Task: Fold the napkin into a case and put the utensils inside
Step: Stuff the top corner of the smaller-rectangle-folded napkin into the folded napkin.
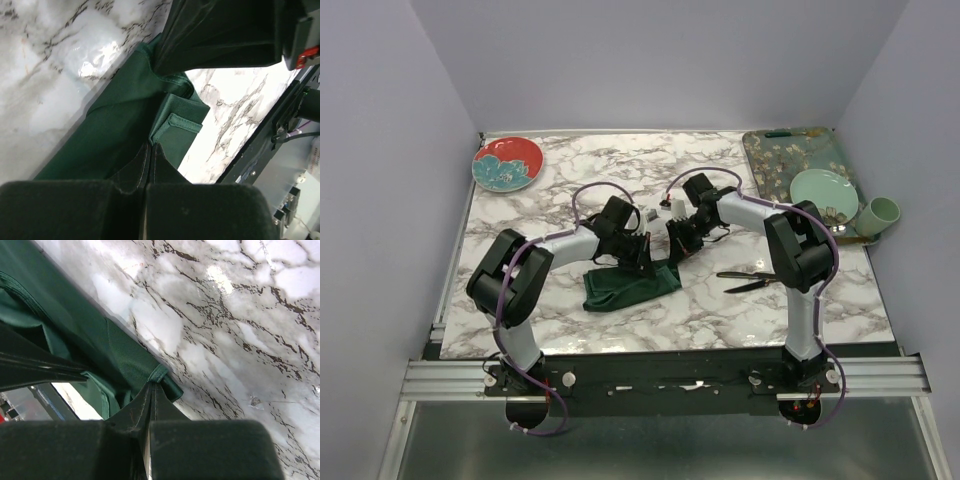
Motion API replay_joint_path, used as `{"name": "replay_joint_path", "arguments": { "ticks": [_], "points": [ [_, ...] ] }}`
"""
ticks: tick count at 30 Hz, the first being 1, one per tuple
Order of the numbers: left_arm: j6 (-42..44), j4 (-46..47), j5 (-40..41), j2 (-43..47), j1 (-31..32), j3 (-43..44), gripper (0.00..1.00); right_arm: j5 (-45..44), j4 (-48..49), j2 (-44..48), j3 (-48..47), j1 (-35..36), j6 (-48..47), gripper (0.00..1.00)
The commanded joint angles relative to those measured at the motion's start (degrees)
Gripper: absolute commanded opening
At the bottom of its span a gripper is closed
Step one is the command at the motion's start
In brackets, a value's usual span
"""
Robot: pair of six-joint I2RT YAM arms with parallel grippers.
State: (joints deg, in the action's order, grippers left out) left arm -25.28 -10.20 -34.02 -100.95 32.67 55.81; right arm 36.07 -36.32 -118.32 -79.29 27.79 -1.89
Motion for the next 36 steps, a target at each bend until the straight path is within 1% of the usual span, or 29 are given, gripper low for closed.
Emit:
{"name": "replay_joint_path", "arguments": {
  "ticks": [1, 12, 15, 16, 22, 27, 31, 36],
  "points": [
    [-1.7, -8.34, 1.67, -1.62, -0.41, 2.72, 0.0, -7.07, 0.63, -1.12, 0.8, 0.33, -1.89, 0.08],
    [-3.02, -9.32, 2.29, -3.55, -0.5, 3.16, 0.0, -5.23, 4.06, 4.94, 4.31, 0.77, -3.12, 0.09],
    [-3.2, -9.14, 2.29, -3.82, -0.59, 3.34, 0.0, -3.3, 5.89, 8.26, 6.24, 0.86, -3.29, 0.12],
    [-3.29, -9.05, 2.38, -3.99, -0.59, 3.34, 0.0, -2.42, 6.69, 9.24, 6.86, 0.77, -3.29, 0.14],
    [-3.29, -9.49, 2.21, -4.87, -0.59, 3.95, 0.0, -3.55, 10.74, 14.25, 10.11, 2.35, -5.14, 0.24],
    [-3.11, -9.58, 2.03, -5.4, -0.59, 4.48, 0.0, -6.45, 13.28, 15.4, 11.7, 4.29, -7.51, 0.29],
    [-3.2, -9.49, 1.85, -5.58, -0.76, 4.66, 0.0, -8.56, 13.99, 15.23, 12.14, 5.34, -9.01, 0.36],
    [-3.37, -8.61, 0.54, -5.93, -1.11, 4.66, 0.0, -9.97, 14.69, 14.18, 12.49, 6.13, -10.06, 0.37]
  ]
}}
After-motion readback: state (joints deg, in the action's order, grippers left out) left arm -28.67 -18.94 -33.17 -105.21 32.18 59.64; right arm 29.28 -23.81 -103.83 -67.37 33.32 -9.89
